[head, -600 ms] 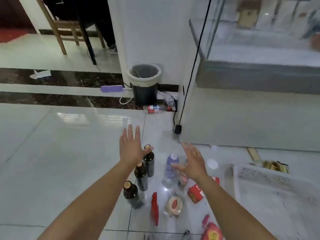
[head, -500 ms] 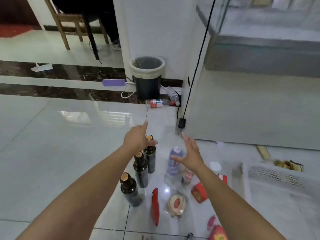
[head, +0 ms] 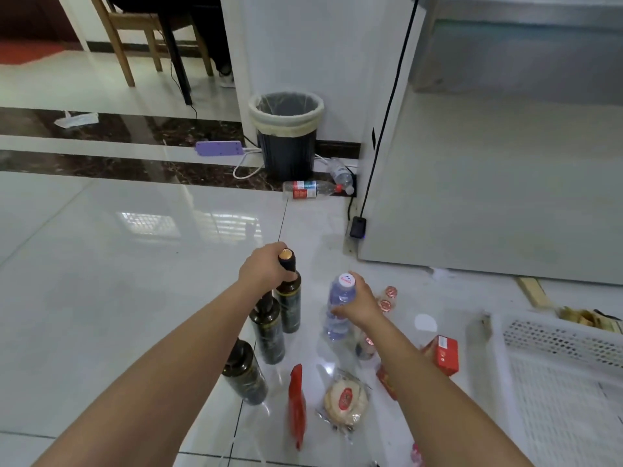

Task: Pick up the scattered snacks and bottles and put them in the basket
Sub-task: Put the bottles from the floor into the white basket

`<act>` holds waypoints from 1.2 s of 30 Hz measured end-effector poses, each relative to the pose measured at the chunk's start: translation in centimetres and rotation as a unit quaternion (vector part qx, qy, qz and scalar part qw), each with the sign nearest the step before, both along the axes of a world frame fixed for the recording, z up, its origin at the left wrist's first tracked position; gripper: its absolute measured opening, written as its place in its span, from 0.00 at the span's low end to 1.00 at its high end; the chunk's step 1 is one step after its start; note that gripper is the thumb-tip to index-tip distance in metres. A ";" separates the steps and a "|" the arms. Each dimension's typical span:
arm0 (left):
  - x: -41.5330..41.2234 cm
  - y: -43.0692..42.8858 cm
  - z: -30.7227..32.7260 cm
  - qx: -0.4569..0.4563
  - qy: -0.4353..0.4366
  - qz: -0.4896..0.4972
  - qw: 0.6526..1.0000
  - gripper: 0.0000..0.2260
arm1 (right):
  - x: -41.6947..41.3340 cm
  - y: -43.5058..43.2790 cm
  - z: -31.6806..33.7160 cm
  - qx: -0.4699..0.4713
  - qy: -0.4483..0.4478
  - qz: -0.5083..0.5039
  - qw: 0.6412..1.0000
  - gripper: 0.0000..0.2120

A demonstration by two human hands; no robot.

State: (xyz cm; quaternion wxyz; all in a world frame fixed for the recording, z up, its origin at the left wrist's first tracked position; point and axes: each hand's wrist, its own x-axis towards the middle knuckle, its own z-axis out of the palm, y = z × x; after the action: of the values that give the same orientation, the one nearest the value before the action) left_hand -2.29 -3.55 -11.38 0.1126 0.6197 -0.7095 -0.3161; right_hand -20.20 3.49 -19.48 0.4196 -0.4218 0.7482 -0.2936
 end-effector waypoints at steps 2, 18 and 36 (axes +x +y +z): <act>0.0 0.2 -0.1 -0.008 0.002 0.008 1.000 0.10 | 0.5 0.0 -1.1 -0.012 -0.010 -0.052 0.999 0.38; -0.2 1.9 1.1 -0.070 -0.110 -0.011 0.991 0.12 | -1.2 3.7 1.6 -0.031 -0.039 -0.202 0.978 0.28; -16.4 6.2 13.2 -0.073 0.429 -0.071 0.898 0.13 | -18.9 19.4 13.0 -0.263 -0.216 -0.525 0.780 0.16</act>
State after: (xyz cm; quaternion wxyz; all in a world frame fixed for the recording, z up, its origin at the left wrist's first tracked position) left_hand -18.67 2.66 1.79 0.4280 0.3622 -0.6558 -0.5055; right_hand -39.14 22.88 -6.49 0.2237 0.0169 0.6376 -0.7370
